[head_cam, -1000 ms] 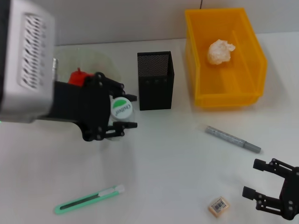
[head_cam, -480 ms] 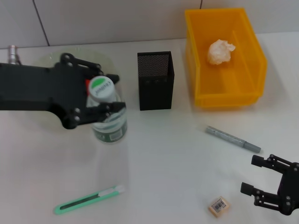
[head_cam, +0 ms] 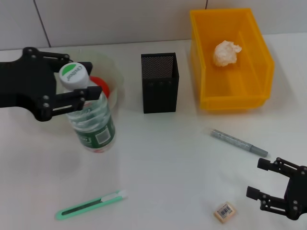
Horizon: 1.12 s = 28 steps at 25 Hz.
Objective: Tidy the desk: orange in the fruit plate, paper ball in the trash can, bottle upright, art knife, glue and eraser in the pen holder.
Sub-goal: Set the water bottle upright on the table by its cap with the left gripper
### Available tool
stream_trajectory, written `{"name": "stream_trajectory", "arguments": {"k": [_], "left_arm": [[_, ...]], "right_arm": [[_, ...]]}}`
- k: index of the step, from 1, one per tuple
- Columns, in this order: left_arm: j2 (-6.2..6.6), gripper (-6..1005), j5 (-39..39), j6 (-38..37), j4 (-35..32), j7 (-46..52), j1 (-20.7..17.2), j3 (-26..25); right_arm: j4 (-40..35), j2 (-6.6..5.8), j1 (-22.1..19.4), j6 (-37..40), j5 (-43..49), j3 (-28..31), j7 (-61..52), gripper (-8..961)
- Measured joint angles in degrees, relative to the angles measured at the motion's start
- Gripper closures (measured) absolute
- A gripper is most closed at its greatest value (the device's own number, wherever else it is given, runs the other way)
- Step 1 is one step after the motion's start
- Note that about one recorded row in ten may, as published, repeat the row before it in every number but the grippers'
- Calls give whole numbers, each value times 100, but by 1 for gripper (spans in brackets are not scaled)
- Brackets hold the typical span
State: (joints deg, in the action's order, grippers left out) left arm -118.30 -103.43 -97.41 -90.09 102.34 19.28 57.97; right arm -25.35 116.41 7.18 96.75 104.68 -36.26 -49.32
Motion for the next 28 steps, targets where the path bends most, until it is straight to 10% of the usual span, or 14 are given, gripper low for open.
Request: {"name": "stream_trajectory", "arguments": {"k": [28], "left_arm": [[9, 537, -83, 121, 528, -115, -119, -268]], "right_arm": [[-33, 40, -14, 277, 6, 22, 74, 158]]}}
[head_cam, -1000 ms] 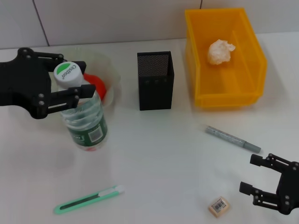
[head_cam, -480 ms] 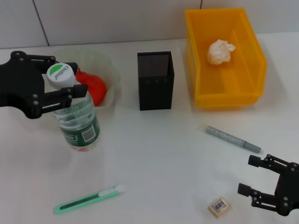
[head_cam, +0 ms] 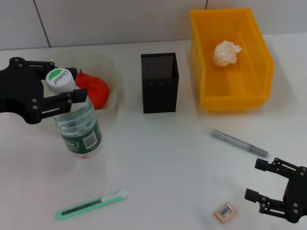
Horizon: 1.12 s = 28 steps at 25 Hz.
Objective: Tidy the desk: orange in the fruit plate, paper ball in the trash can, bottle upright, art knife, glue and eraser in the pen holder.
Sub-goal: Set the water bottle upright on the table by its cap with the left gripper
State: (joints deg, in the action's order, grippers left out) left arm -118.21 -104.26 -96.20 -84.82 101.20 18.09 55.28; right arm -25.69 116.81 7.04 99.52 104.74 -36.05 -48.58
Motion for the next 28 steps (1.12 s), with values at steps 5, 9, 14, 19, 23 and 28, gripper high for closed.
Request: {"name": "stream_trajectory", "arguments": {"k": [5, 9, 14, 19, 23, 28], "left_arm": [[0, 536, -8, 0, 50, -72, -32, 0], [-3, 535, -109, 11, 96, -74, -35, 0], [-7, 534, -132, 31, 152, -74, -35, 0], [-6, 532, -135, 86, 260, -88, -26, 0], [-3, 532, -327, 325, 495, -266, 18, 14], [-9, 530, -406, 451, 635, -371, 59, 34]], "right_arm": [[-29, 0, 15, 6, -1, 9, 2, 158], [-37, 0, 23, 7, 0, 10, 9, 158], [-50, 0, 29, 18, -27, 10, 95, 158], [-51, 1, 45, 37, -35, 10, 119, 158], [-51, 7, 58, 59, -39, 10, 135, 158], [-49, 8, 61, 59, -42, 10, 137, 158]]}}
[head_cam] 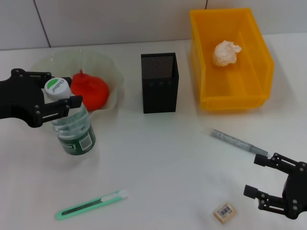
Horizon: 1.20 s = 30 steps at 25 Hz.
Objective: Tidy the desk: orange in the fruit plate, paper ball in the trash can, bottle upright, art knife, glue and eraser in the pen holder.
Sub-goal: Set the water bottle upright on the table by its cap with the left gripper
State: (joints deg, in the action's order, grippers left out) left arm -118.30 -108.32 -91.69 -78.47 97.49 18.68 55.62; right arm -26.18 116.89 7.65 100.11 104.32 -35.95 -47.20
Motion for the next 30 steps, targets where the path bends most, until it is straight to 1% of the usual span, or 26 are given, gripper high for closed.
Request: {"name": "stream_trajectory", "arguments": {"k": [8, 16, 30], "left_arm": [[4, 529, -28, 293, 273, -154, 31, -25], [3, 527, -32, 404, 297, -278, -34, -35], [9, 524, -41, 701, 606, -481, -19, -34]], "right_arm": [[5, 18, 0, 9, 4, 0, 1, 158], [-2, 18, 0, 9, 15, 0, 1, 158], [0, 24, 0, -10, 36, 0, 1, 157]]}}
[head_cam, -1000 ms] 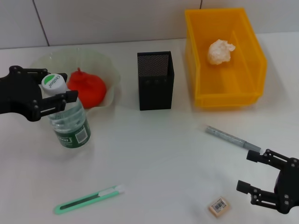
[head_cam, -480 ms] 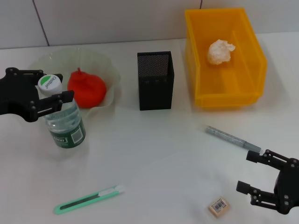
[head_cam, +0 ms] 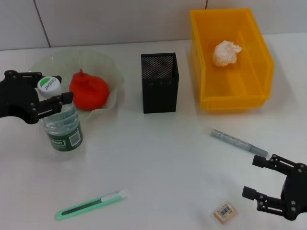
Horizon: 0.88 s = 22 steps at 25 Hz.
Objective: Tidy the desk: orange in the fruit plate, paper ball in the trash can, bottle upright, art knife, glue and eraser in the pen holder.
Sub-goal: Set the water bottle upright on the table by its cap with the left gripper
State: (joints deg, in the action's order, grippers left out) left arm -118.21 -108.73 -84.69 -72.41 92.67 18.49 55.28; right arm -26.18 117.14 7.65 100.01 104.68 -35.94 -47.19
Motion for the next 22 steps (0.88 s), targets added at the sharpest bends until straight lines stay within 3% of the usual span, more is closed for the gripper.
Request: {"name": "stream_trajectory", "arguments": {"k": [22], "left_arm": [[-32, 518, 176, -13, 108, -61, -203, 40]], "right_arm": [[-1, 10, 0, 14, 0, 0, 0, 157]]}}
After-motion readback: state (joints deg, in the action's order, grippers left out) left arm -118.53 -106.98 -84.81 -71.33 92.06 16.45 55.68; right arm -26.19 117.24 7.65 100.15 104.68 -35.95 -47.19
